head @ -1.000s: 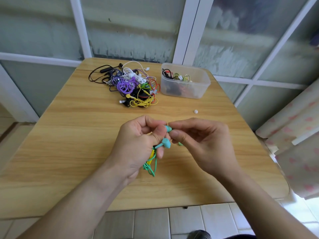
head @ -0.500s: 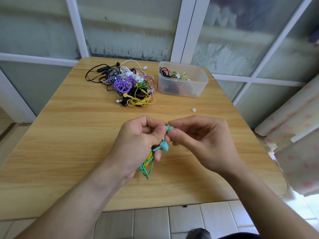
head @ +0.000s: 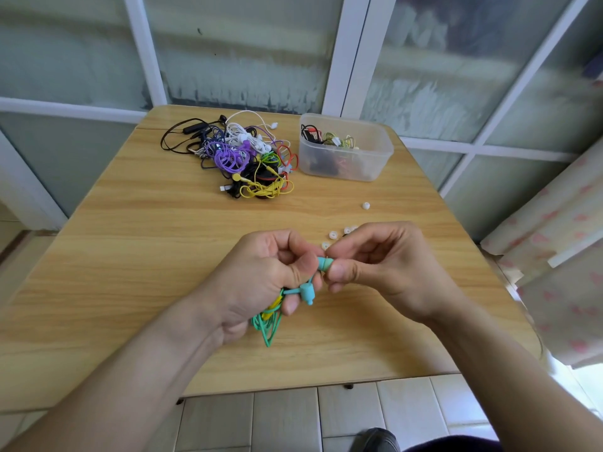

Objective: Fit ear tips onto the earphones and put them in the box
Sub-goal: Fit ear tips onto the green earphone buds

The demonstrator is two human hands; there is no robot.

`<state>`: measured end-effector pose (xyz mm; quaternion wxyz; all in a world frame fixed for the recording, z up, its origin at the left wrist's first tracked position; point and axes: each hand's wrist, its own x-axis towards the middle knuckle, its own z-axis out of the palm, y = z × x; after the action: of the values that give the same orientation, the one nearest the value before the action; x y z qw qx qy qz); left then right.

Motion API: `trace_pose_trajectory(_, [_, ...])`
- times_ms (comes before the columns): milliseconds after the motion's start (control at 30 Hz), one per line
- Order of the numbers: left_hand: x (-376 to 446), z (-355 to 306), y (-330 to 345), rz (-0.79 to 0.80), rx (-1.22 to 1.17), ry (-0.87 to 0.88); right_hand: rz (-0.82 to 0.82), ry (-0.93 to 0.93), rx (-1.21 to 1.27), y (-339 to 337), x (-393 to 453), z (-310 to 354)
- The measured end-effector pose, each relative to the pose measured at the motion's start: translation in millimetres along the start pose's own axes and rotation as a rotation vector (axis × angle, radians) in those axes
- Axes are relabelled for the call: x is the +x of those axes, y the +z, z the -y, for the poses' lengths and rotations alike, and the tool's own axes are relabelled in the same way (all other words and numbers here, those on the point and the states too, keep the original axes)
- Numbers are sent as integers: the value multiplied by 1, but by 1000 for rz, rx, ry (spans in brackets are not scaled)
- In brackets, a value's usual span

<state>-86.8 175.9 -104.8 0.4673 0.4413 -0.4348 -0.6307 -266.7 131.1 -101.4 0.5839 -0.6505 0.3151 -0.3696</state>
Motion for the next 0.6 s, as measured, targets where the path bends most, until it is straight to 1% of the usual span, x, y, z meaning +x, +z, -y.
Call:
trace_pose_trajectory(200, [0, -2, 1, 68, -166, -78, -37, -127, -57, 2, -3, 5])
trace_pose_trajectory(367, [-1, -2, 0, 68, -160, -92, -81, -147, -119, 4, -5, 10])
trace_pose_trajectory(600, [0, 0, 3, 35, -184, -99, -81, -289, -350, 3, -5, 14])
